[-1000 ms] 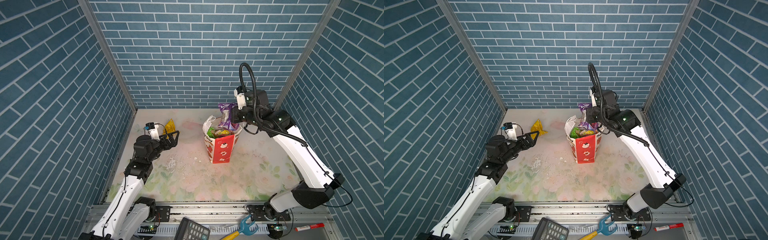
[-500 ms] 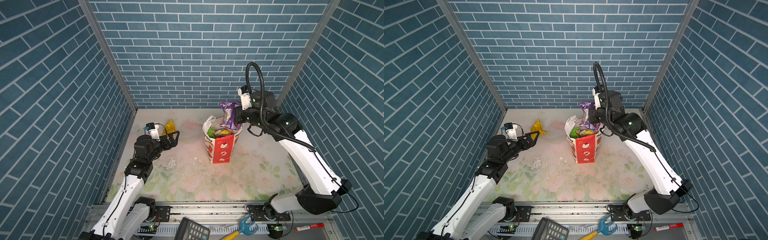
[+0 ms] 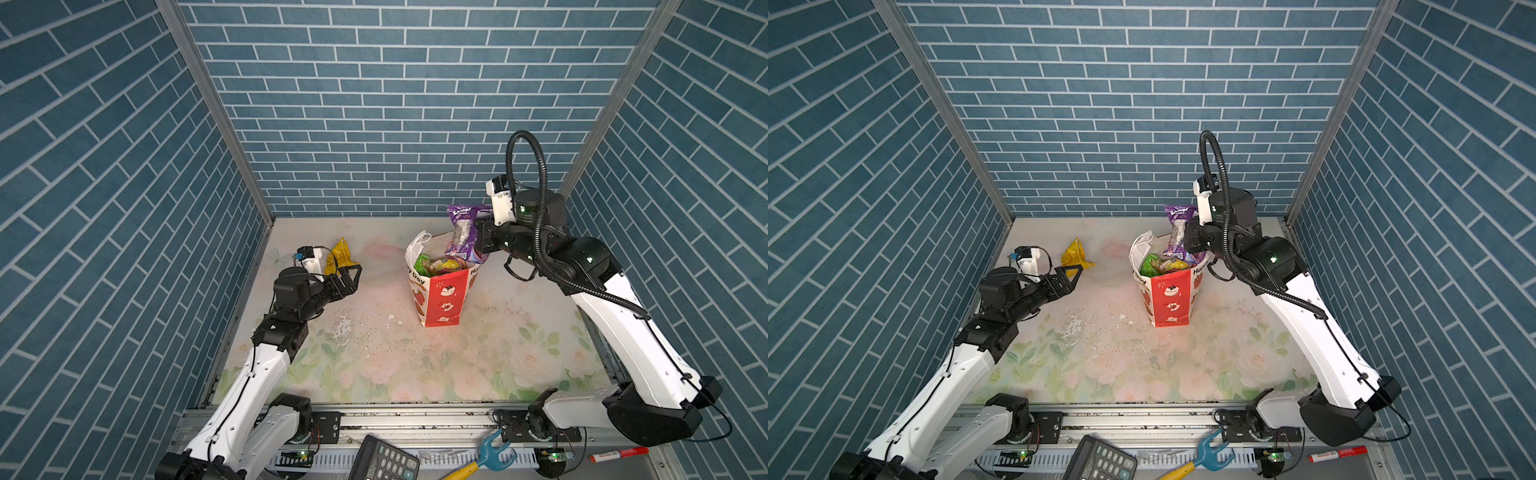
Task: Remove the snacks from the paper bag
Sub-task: 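Raise the purple packet out of the bag with the right gripper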
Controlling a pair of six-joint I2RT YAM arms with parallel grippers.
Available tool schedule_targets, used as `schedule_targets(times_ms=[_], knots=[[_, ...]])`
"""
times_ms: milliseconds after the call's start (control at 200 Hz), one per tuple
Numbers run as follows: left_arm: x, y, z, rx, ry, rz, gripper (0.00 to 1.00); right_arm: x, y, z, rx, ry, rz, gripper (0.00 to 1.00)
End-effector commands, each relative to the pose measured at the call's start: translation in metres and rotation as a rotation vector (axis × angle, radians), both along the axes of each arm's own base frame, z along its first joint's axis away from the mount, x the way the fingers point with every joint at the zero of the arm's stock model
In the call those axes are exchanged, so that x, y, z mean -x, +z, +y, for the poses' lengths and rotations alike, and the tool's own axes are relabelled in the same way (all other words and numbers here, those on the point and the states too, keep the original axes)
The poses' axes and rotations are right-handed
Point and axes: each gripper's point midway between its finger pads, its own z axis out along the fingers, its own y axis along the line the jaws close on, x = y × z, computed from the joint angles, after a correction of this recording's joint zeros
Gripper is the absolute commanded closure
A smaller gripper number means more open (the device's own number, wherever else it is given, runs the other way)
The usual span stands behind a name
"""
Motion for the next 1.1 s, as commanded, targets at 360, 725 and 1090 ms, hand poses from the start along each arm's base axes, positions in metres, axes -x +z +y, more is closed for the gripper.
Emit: schedule_targets(times_ms=[360,725,1090], knots=[[-0.003,0.022,-0.014,-0.018,-0.004,-0.029,0.00,0.010,0.013,-0.032,-0.040,-0.045,-0.104,1.00],[-0.011,0.022,-0.028,-0.038,-0.023,0.002,0.01,0.010,0.009,-0.065,-0.044,-0.124,-0.126,1.00],[-0.021,0.034,-0.046,-0.056,-0.059,-0.023,0.00,0.013,0.004,-0.113,-0.032,-0.273,-0.157,1.00]])
